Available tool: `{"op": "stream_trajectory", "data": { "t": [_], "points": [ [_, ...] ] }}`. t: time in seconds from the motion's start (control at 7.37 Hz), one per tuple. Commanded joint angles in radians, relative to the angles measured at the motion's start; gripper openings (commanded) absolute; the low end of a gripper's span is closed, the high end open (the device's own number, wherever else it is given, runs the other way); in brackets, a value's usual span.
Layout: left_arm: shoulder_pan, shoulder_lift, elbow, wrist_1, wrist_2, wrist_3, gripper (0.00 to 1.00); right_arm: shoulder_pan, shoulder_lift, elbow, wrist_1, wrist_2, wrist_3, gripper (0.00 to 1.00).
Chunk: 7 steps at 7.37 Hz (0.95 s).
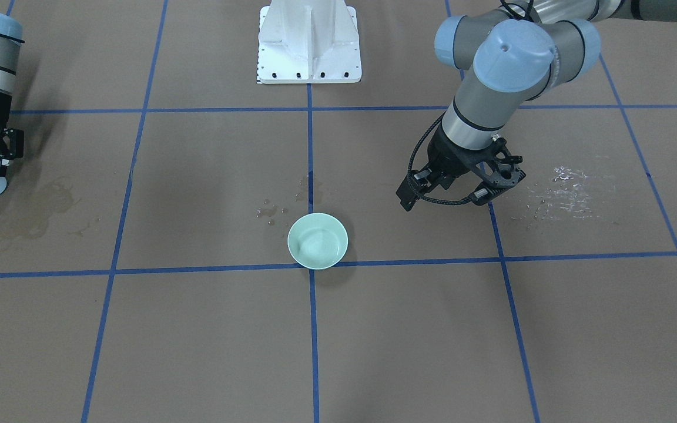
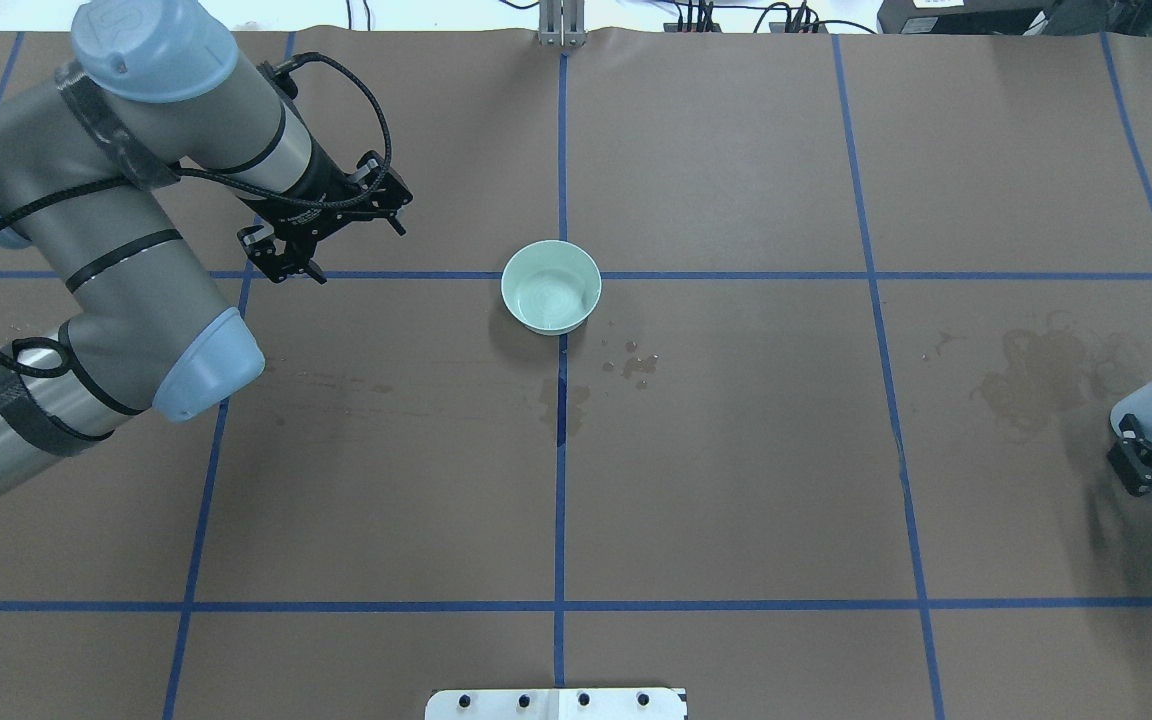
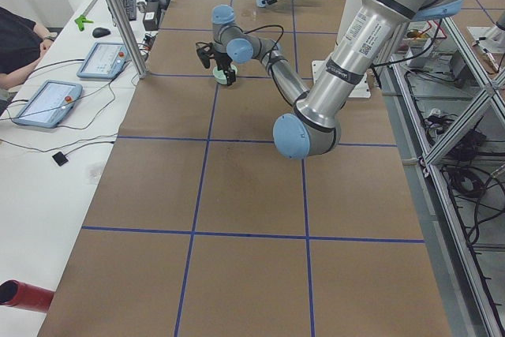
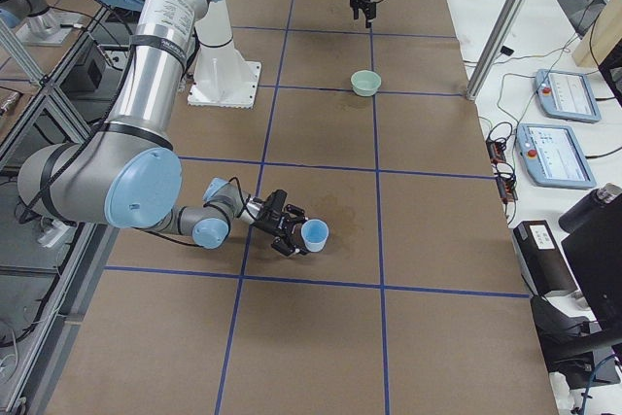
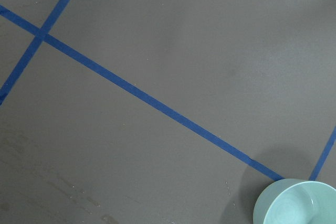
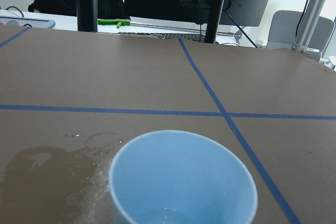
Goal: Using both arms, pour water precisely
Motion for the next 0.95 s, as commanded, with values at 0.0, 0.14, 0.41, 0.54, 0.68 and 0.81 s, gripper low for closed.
{"op": "stream_trajectory", "data": {
  "t": [0.0,0.14,0.41,0.54,0.68,0.81],
  "points": [
    [0.001,0.020,-0.019,-0.001,0.000,0.000,1.00,0.014,0.003,-0.006,0.000,0.001,-0.015,0.99],
    [0.001,0.020,-0.019,-0.001,0.000,0.000,1.00,0.017,0.005,-0.011,0.002,0.001,-0.016,1.00],
    [0.001,0.021,-0.019,-0.001,0.000,0.000,1.00,0.043,0.075,-0.056,0.002,0.001,-0.048,1.00],
    [0.001,0.021,-0.019,-0.001,0.000,0.000,1.00,0.052,0.091,-0.080,0.005,0.003,-0.056,0.99],
    [0.001,0.021,-0.019,-0.001,0.000,0.000,1.00,0.065,0.089,-0.081,0.008,0.008,-0.068,0.99],
    [0.001,0.020,-0.019,-0.001,-0.002,-0.001,1.00,0.074,0.089,-0.080,0.012,0.011,-0.085,0.98]
  ]
}}
